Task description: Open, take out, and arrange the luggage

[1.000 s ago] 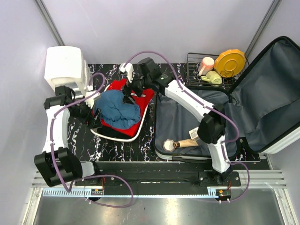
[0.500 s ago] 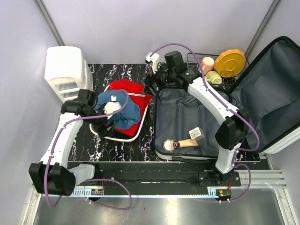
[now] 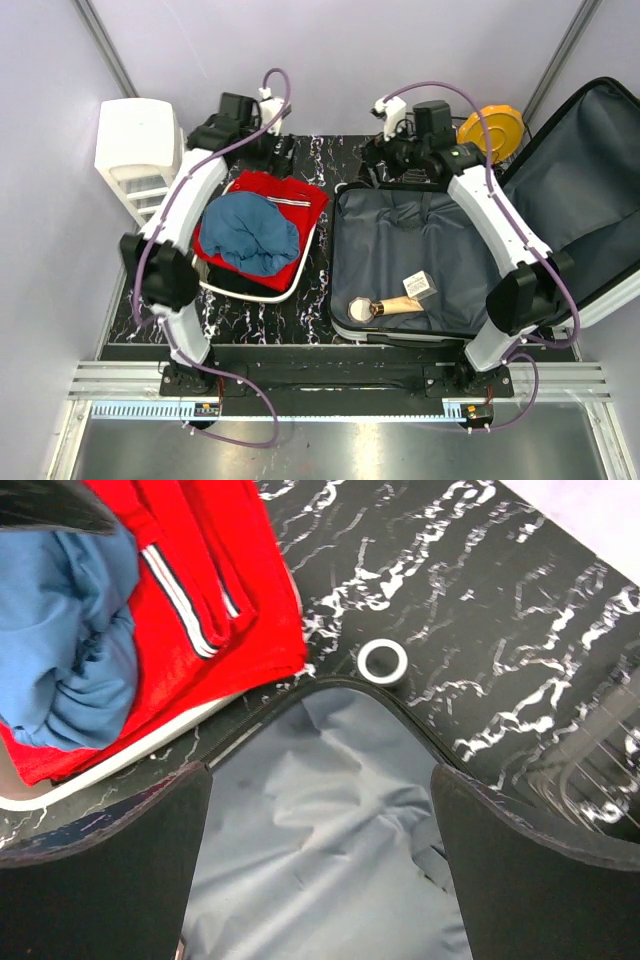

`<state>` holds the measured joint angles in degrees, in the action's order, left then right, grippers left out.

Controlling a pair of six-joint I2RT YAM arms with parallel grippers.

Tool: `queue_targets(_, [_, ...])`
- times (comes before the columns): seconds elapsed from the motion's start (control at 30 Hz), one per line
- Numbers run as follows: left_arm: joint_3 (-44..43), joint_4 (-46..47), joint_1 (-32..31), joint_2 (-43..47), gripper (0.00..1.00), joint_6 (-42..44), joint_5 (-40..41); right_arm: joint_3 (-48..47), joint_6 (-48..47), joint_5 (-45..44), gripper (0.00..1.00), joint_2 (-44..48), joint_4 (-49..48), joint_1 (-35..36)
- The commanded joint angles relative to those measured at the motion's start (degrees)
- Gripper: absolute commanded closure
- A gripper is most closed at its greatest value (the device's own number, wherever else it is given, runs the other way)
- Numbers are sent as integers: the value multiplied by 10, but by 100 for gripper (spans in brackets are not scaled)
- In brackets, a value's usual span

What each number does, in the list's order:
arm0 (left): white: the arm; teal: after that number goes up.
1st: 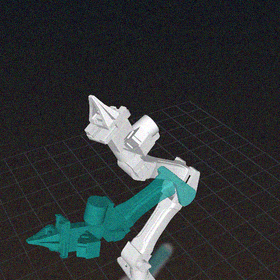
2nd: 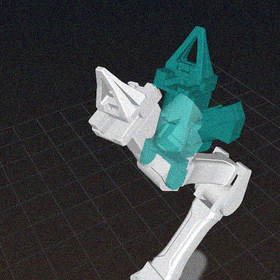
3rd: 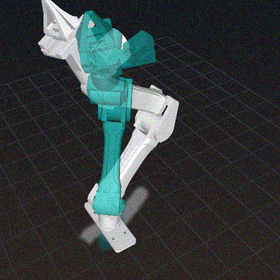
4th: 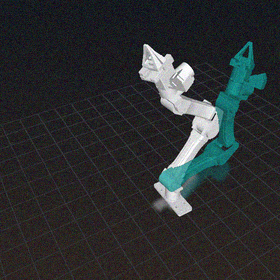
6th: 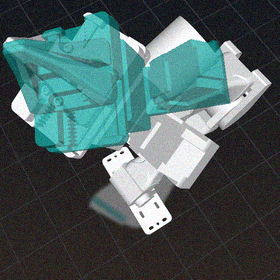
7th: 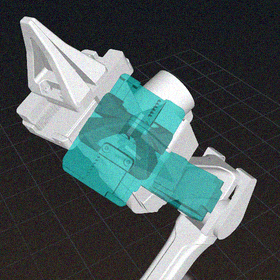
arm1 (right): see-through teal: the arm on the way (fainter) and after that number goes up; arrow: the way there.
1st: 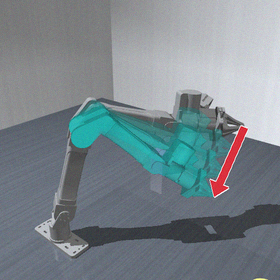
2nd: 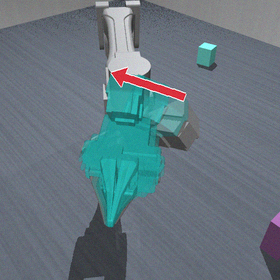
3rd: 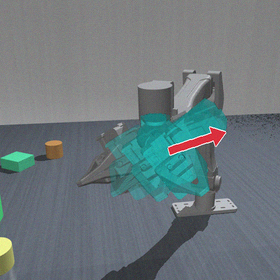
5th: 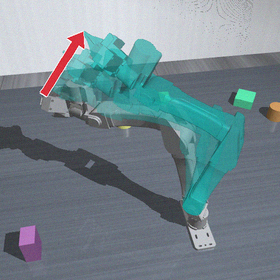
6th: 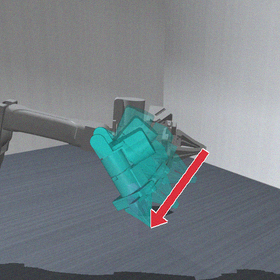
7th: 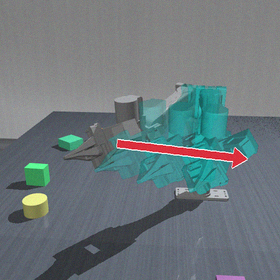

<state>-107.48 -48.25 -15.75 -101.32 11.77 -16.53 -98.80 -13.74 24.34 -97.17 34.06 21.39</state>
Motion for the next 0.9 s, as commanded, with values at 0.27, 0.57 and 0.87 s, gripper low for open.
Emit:
queue_targets(0.27, [-148, 104, -51, -264, 1, -144, 123, 96, 3, -33, 0, 115, -8, -87])
queue_targets(0.57, [131, 53, -48, -160, 7, 104, 35, 130, -12, -30, 0, 138, 0, -105])
queue_targets(0.87, [236, -10, 97, -91, 8, 288, 68, 139, -19, -5, 0, 131, 0, -109])
